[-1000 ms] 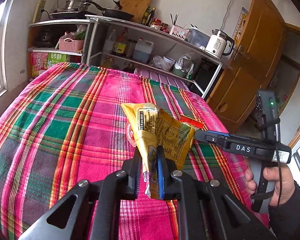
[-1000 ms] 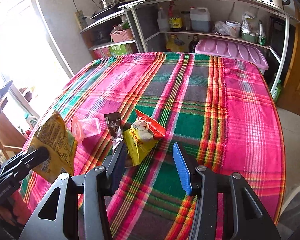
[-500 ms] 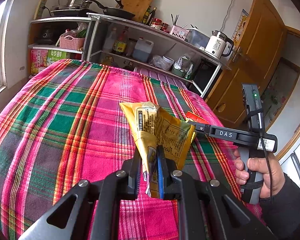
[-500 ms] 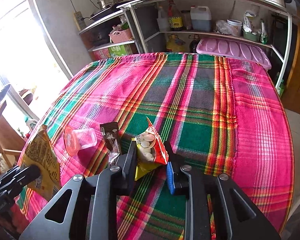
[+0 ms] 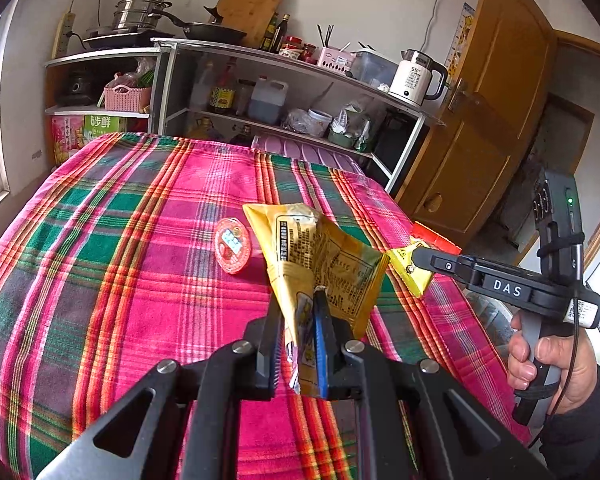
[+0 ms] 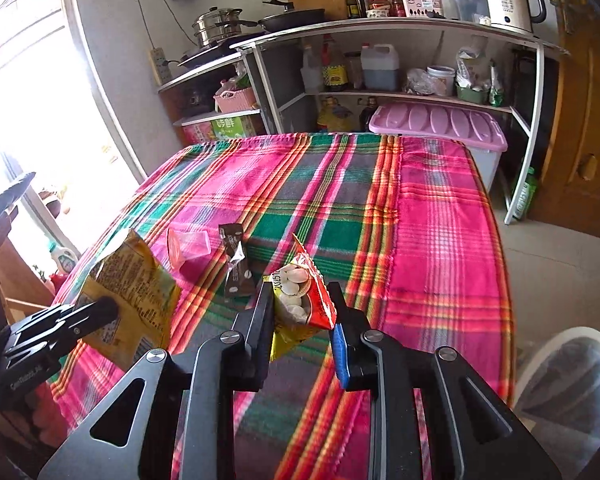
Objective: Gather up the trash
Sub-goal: 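Lift the chip bag and yellow packet and carry them toward the bin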
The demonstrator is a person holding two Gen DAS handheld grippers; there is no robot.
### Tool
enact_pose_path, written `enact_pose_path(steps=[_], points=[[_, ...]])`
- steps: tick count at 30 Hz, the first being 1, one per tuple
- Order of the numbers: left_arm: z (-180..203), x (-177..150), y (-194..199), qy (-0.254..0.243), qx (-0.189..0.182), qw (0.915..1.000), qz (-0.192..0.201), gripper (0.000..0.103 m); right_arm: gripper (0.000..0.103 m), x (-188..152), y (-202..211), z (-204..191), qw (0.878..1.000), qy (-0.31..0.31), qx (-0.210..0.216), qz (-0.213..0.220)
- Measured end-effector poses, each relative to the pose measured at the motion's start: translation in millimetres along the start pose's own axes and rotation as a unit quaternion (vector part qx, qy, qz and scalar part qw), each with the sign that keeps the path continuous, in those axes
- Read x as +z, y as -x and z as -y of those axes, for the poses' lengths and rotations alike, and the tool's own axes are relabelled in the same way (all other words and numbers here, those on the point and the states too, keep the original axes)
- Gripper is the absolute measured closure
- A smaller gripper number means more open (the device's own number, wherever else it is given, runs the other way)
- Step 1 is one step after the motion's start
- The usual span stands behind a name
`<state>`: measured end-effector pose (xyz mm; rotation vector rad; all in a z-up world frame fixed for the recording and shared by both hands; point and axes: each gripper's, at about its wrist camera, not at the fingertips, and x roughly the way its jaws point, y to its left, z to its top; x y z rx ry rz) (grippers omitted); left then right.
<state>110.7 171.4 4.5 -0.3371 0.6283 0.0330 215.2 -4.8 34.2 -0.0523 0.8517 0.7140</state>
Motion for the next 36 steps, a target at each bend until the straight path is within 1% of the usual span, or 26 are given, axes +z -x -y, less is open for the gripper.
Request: enact_pose_path(steps=[7, 15, 19, 26, 36], points=[[39.0, -7.7, 4.1, -0.022, -0.017, 0.9996, -0.006, 0.089, 0.077, -28.7, 48.2, 9.8, 1.0, -0.002, -0.022, 0.018], [82.5, -14.1, 6.2, -0.051, -0.035, 0.998, -0.011, 0.089, 0.077, -55.5, 85.2, 27.7, 0.998, -0.021, -0.04, 0.031], [103.5, -17.7, 3.1, -0.067, -0.046, 0.9966, -0.016, 0.089, 0.077, -67.4, 101.9, 42.7, 0.997, -0.037, -0.048, 0.038], [140.9, -24.6, -6.3, -0.093, -0.07, 0.9928, -0.029, 0.089, 0.077, -86.2, 123.7, 72.5, 0.994, -0.073, -0.064, 0.047], [192.2, -26.5, -25.1, -0.126, -0.106, 0.9853, -0.046, 0.089, 0.077, -107.5, 146.6, 115.3, 0.988, -0.119, -0.089, 0.052]])
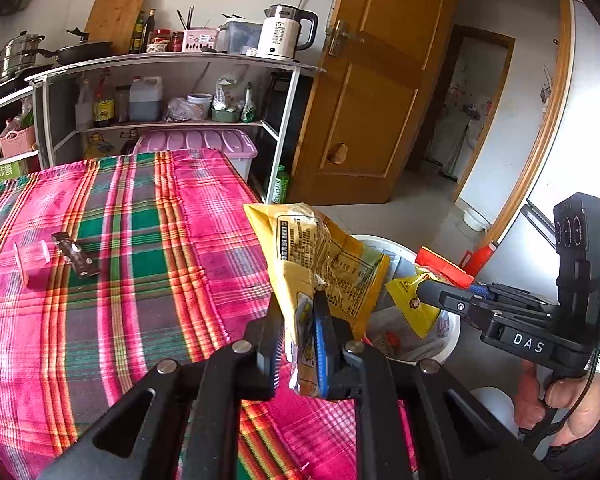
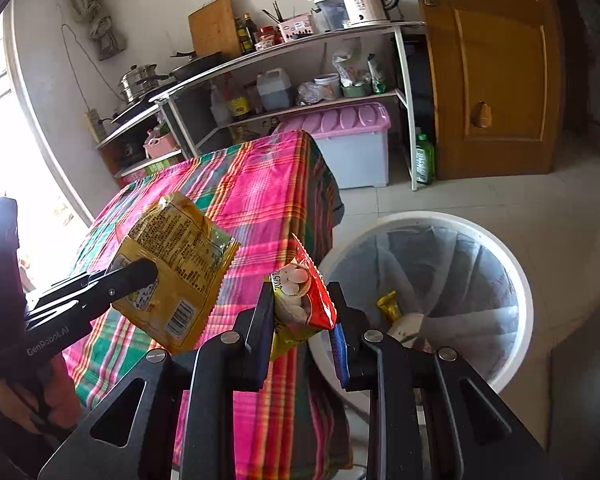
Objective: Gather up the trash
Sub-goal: 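Lift the chip bag and yellow packet and carry them toward the bin, then open the left tool over the bin while the right tool releases the packet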
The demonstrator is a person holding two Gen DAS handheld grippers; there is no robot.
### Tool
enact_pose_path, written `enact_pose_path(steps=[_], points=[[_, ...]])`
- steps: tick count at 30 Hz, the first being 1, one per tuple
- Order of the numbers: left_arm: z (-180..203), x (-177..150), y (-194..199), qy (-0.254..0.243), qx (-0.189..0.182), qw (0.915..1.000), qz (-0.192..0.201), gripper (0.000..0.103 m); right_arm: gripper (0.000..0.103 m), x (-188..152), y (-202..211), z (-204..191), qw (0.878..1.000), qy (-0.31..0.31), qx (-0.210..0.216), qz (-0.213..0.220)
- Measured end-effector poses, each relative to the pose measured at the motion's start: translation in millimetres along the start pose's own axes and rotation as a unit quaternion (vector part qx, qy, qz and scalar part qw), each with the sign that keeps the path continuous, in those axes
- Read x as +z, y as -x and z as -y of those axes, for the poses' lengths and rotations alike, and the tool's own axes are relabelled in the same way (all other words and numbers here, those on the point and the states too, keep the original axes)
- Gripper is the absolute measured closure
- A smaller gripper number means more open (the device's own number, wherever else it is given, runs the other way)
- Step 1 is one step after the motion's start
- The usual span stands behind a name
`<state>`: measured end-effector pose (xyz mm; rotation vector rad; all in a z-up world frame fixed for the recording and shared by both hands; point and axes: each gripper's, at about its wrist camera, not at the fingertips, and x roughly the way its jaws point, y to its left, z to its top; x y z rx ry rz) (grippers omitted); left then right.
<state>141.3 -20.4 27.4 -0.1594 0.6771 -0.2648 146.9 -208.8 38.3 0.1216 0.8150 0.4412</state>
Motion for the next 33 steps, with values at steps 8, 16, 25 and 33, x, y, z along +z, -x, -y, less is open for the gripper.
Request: enact_pose_path(steps=[8, 16, 25, 33], points=[[29.9, 12.1, -26.5, -0.021, -0.027, 0.9994, -0.008, 0.089, 0.077, -3.8, 11.3, 33.7, 0.999, -0.028, -0.021, 0.008], [49.0, 15.2, -55.3, -0.027, -0.046, 0.9982, -0.027, 0.088, 0.077, -6.6, 15.0, 57.0, 0.998, -0.049, -0.039, 0.008], [66.8, 12.3, -82.0, -0.035, -0.06, 0.9962, -0.052, 0.087, 0.077, -9.9, 11.7, 78.4, 0.996, -0.068, -0.049, 0.001], [74.0, 11.9, -99.1, -0.034, -0.065, 0.995, -0.068, 0.074, 0.076, -12.6, 6.7, 91.6, 0.995, -0.081, -0.061, -0.009]])
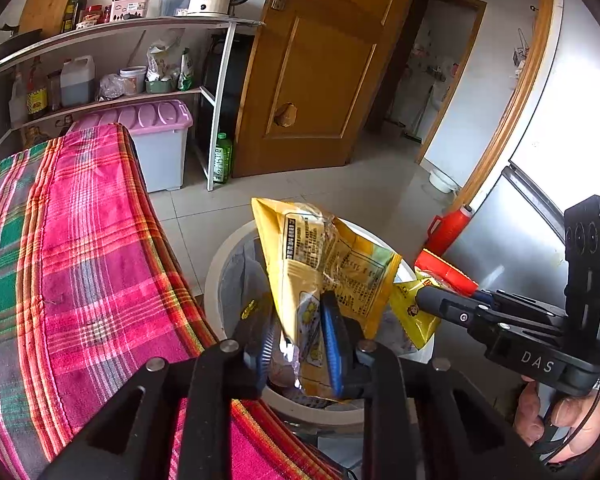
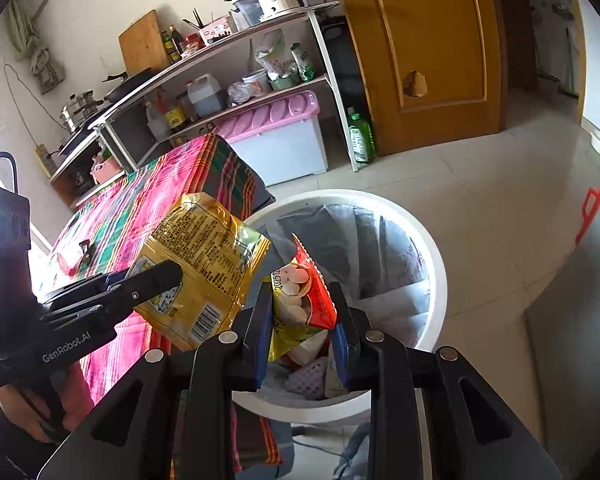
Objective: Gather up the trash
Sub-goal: 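Open the left tool over the bin while the right tool releases the packet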
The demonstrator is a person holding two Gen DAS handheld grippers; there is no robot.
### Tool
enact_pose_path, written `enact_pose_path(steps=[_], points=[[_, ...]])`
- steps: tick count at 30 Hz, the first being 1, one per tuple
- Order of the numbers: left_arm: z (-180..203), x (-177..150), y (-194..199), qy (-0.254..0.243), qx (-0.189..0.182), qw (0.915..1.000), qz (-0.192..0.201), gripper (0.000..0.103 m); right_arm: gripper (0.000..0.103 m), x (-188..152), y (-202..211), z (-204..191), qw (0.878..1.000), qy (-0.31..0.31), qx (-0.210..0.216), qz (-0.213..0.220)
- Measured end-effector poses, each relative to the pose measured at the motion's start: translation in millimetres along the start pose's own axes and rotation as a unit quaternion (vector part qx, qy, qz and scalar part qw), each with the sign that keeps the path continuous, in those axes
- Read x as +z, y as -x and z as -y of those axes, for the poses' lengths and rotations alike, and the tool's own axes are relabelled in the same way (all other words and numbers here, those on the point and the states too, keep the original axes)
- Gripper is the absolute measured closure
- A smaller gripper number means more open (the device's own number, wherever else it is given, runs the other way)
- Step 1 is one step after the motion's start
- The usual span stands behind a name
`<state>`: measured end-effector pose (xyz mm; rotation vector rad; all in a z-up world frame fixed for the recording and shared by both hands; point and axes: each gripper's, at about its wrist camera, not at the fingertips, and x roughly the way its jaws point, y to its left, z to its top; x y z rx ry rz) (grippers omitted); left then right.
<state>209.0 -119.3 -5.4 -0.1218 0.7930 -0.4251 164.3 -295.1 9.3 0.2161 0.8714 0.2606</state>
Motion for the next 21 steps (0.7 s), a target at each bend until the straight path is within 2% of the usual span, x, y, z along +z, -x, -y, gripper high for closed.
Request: enact_pose_path(steps=[4, 7, 9, 21], points=[[0.0, -1.2, -2.5, 0.005, -0.002, 1.0, -0.004, 0.063, 0.072, -0.8, -1.4, 2.7, 1.0, 0.001, -0.008, -0.001], [-1.2, -0.1, -2.6, 0.008, -0.003, 1.0, -0.005, 0.062, 0.065, -0.8, -0.7, 4.1, 1.0, 0.0, -0.01, 0.001], [-2.3, 0.5, -2.2, 0.01, -0.005, 0.9999, -0.004, 0.062, 0.064, -0.6, 0.3, 3.9, 1.0, 0.002, -0.012, 0.002], [-8.2, -2.3, 10.7, 0.017, -0.007, 0.9998, 0.007, 0.062, 0.063, -0.7, 8.9, -7.5, 1.0, 0.014, -0.015, 0.009]])
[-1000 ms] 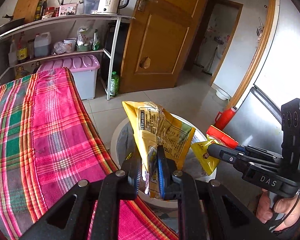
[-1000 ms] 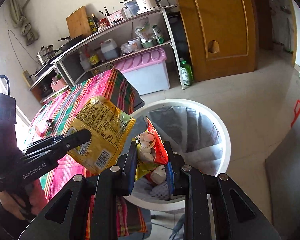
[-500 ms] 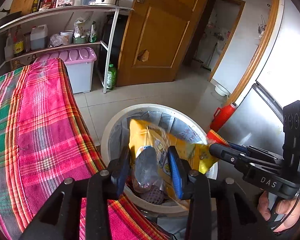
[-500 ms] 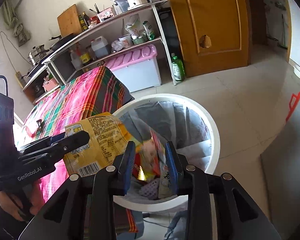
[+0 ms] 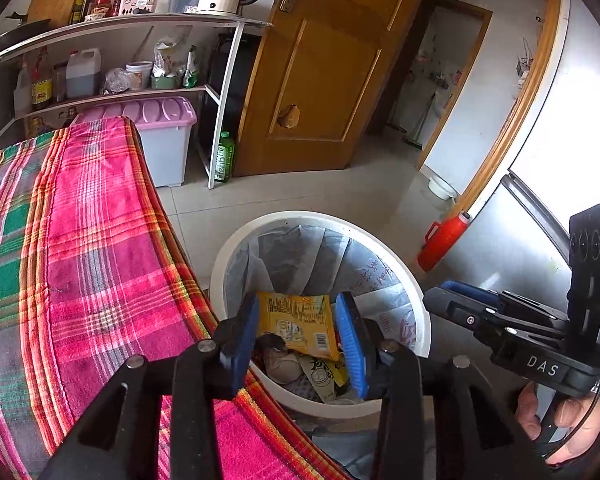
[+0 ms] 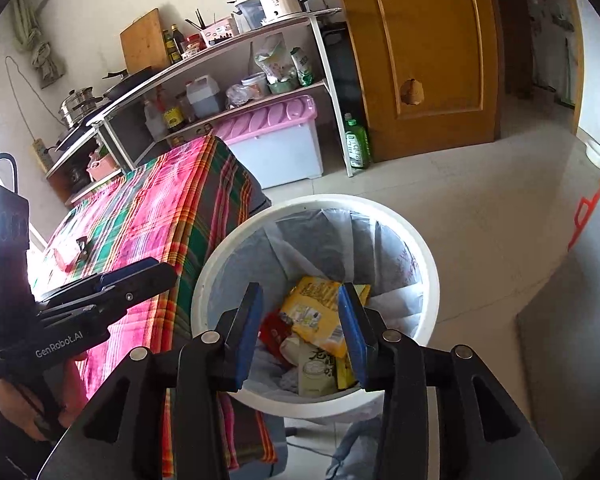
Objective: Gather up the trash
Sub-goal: 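Open the left tool over the bin while the right tool releases the packet, then move both tools back over the table toward the red cup and brown wrapper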
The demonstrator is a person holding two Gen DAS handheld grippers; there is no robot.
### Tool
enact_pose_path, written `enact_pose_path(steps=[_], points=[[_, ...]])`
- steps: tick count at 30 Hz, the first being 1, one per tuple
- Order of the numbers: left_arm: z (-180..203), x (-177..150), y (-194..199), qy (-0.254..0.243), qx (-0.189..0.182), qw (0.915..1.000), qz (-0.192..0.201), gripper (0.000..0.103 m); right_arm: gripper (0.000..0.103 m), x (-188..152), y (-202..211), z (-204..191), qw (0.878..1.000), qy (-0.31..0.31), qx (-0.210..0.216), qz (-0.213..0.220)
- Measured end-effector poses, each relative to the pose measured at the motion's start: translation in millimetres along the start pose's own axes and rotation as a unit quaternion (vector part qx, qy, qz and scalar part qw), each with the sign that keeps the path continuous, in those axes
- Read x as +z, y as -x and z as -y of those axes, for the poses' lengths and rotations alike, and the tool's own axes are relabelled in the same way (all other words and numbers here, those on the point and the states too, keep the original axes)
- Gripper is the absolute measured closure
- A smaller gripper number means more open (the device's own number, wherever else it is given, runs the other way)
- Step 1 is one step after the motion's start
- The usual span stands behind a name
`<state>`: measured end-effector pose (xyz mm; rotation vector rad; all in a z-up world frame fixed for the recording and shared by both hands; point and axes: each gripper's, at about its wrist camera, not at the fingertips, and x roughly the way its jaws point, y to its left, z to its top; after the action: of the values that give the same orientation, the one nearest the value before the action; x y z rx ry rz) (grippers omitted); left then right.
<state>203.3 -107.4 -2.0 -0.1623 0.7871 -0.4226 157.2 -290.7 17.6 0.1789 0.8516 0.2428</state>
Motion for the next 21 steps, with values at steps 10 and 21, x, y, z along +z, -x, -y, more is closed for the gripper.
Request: enact_pose_path(steps=[10, 21], points=[[-6.3, -4.2, 24.4, 0.0, 0.008, 0.9998, 0.018, 0.062, 0.063, 1.5, 13.4, -17.5, 1.0, 0.019, 0.015, 0.019], [-22.7, -17.7, 60.6, 0.001, 0.04, 0.998, 0.049, 0.062, 0.063, -2.4, 24.4, -51.5, 0.997, 0.042, 0.056, 0.043]])
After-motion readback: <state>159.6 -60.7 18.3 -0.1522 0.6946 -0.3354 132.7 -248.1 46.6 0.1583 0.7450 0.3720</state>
